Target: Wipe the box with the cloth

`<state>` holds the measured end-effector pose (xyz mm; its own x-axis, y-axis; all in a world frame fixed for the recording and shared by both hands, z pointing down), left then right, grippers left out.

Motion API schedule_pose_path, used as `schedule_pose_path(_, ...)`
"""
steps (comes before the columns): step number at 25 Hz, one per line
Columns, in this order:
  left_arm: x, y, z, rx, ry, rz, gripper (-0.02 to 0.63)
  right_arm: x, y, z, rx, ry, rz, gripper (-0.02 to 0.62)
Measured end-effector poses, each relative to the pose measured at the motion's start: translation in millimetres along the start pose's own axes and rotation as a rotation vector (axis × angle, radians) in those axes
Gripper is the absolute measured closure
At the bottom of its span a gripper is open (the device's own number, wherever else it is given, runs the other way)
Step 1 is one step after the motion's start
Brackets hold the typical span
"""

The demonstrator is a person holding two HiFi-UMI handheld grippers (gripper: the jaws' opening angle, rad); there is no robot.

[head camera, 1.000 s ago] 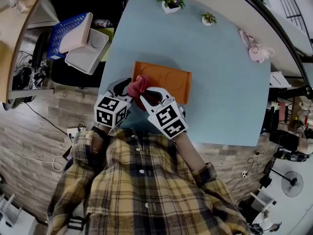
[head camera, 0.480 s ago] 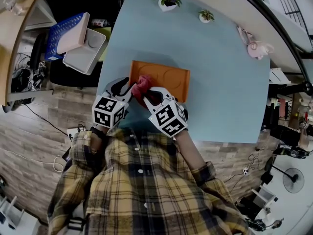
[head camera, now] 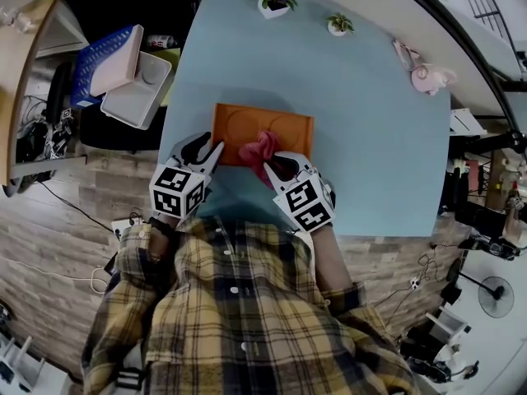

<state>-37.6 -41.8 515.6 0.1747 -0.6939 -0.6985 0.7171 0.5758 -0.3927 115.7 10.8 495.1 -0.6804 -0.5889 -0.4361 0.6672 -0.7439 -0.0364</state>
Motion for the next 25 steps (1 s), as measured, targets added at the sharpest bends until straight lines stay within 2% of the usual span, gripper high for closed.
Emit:
schedule_pose_path(14, -1, 1, -1, 0.002, 0.001, 0.005, 0.47, -52, 34, -24, -0.088, -0.089, 0.108, 0.546)
schedule_pose_path(19, 0, 2, -1, 0.001, 0.0, 0.005, 0.47, -61, 37, -39, -0.141, -0.156, 0.09, 0.546)
schedule_pose_path(25, -1, 1, -1, 0.006, -0.004, 0.005, 0.471, -73, 40, -44, -0.137, -0.127, 0.154, 0.546)
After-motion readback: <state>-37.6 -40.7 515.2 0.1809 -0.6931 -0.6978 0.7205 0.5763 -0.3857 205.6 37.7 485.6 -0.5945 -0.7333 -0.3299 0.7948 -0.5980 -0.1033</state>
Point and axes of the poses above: the fingertips, and each gripper's own axes: z forward along the fingers, y to its right, x out of its top, the point moved 4 cm from there along -z, backward along the fingers, and after that the axes turned 10 degrees about -y, right-handed, at the moved point
